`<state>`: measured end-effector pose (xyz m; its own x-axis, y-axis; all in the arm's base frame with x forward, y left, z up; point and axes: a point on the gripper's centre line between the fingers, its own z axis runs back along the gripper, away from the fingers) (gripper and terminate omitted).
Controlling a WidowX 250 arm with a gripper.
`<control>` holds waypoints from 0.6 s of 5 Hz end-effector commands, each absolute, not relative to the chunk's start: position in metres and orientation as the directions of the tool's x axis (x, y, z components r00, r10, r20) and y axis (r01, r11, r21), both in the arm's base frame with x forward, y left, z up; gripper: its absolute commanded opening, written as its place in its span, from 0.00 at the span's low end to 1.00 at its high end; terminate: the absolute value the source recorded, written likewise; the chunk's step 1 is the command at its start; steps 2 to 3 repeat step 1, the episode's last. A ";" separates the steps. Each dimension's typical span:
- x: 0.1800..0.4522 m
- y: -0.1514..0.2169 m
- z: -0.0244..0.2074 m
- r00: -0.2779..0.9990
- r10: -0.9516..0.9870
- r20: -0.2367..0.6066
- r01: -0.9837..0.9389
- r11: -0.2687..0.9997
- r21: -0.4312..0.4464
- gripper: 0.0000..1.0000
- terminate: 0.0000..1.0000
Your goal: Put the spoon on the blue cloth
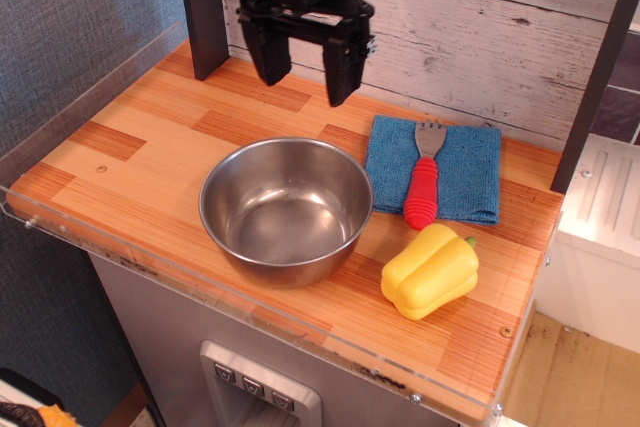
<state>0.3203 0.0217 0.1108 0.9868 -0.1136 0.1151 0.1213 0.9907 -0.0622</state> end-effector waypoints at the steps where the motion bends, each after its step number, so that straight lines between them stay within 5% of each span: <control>1: 0.320 0.026 0.133 0.978 -0.114 0.176 0.124 0.991 -0.048 1.00 1.00; 3: 0.320 0.026 0.133 0.978 -0.114 0.176 0.124 0.991 -0.048 1.00 1.00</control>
